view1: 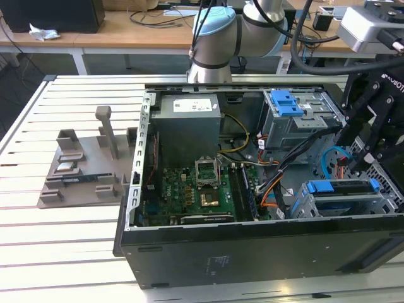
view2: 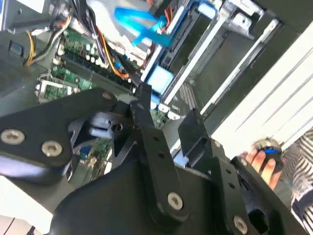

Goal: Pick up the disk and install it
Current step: 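Insert the disk into the insertion slot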

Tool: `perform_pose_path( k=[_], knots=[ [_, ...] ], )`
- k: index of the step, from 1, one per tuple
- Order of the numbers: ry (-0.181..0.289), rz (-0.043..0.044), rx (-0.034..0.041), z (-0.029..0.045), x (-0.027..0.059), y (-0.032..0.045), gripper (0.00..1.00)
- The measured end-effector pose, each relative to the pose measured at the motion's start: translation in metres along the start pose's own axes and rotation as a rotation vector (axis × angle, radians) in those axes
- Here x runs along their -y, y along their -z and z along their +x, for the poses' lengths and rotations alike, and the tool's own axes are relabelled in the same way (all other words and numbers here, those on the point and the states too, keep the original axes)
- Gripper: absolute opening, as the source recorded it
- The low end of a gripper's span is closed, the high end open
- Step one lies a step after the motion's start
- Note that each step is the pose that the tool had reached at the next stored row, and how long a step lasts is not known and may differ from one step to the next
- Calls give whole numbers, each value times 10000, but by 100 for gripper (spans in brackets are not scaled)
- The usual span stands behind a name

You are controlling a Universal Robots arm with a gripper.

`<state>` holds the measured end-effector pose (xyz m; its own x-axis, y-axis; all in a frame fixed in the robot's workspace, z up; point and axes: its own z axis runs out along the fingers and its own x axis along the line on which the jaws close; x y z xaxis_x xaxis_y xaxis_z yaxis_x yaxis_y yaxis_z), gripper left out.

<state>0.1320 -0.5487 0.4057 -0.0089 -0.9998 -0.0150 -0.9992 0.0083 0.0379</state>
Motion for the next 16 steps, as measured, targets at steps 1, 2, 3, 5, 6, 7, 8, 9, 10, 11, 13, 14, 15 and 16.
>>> perform_pose_path(
  k=[1, 2, 3, 5, 6, 7, 8, 9, 10, 11, 13, 14, 15, 16],
  knots=[
    [1, 0, -1, 0, 1, 0, 50],
    [0, 0, -1, 0, 0, 0, 50],
    [0, 0, -1, 0, 0, 0, 49],
    [0, 0, -1, 0, 0, 0, 42],
    [0, 0, -1, 0, 0, 0, 30],
    [0, 0, -1, 0, 0, 0, 30],
    [0, 1, 0, 0, 0, 0, 24],
    [0, 0, -1, 0, 0, 0, 18],
    [0, 1, -1, 0, 0, -1, 18],
    [0, 0, -1, 0, 0, -1, 11],
    [0, 0, -1, 0, 0, -1, 11],
    [0, 1, -1, 0, 0, -1, 11],
    [1, 0, -1, 0, 0, -1, 11],
    [0, 0, 0, 0, 0, -1, 11]
  ],
)
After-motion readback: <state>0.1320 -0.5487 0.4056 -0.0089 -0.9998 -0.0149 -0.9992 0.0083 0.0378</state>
